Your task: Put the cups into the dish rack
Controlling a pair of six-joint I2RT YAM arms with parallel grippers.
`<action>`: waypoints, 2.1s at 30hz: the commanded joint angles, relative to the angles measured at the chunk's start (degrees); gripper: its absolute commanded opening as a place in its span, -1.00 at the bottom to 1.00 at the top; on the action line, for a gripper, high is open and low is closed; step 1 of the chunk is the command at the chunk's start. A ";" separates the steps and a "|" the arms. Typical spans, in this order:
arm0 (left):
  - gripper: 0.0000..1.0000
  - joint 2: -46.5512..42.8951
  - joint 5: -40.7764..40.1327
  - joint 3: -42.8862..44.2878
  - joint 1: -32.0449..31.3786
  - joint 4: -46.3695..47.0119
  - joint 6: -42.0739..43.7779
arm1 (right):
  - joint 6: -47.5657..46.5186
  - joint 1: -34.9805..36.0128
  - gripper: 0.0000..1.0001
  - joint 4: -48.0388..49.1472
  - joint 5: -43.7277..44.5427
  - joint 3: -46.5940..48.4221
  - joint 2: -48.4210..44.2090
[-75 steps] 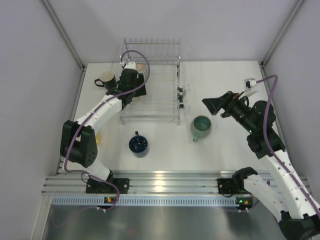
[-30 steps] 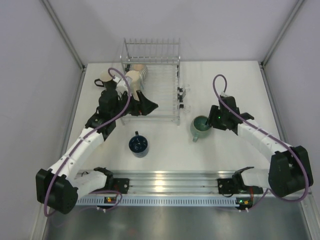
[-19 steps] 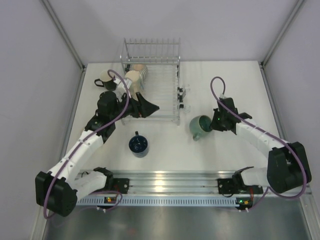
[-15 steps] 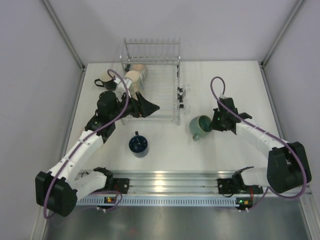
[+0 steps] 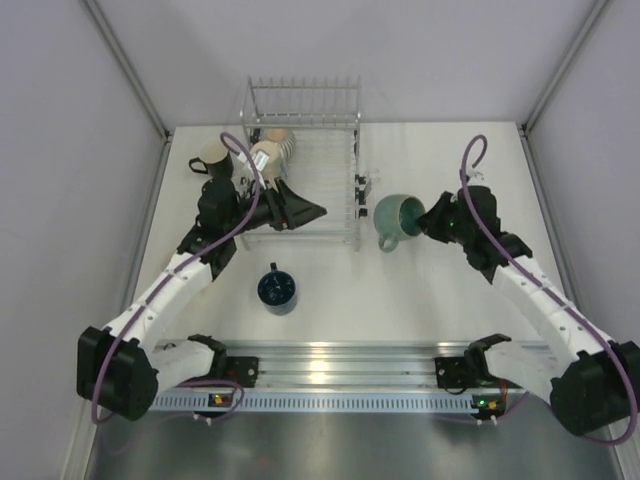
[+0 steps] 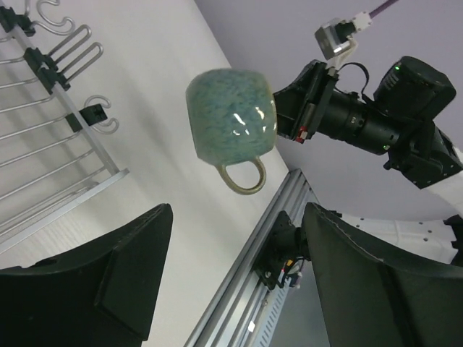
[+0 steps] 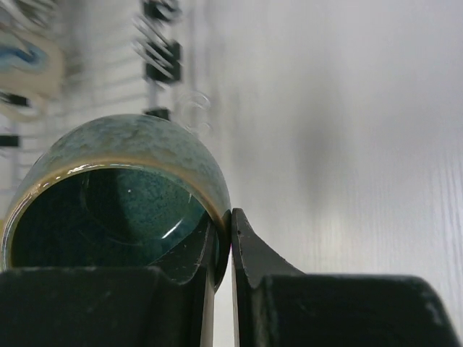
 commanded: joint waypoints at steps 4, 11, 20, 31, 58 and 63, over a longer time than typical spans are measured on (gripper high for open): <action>0.57 5.66 5.82 3.41 -1.65 13.41 -11.09 | 11.13 -0.31 -1.00 35.40 -5.54 -4.42 -10.77; 0.55 12.42 8.54 5.53 -8.33 25.53 -22.33 | 11.40 -0.22 -1.00 53.24 -10.73 -6.79 -9.64; 0.55 16.91 6.87 6.23 -13.96 36.07 -23.93 | 14.82 -0.22 -1.00 61.36 -13.54 -8.56 -9.99; 0.40 27.36 7.75 5.62 -16.86 66.48 -40.70 | 19.92 -0.31 -1.00 68.56 -15.75 -10.40 -8.67; -1.00 33.44 3.80 7.55 -21.43 67.39 -40.54 | 13.69 0.05 -1.00 64.09 -14.69 -14.01 -10.60; -1.00 27.92 1.69 7.99 -21.35 50.63 -28.43 | 12.98 -0.04 -0.72 62.51 -15.39 -14.36 -10.87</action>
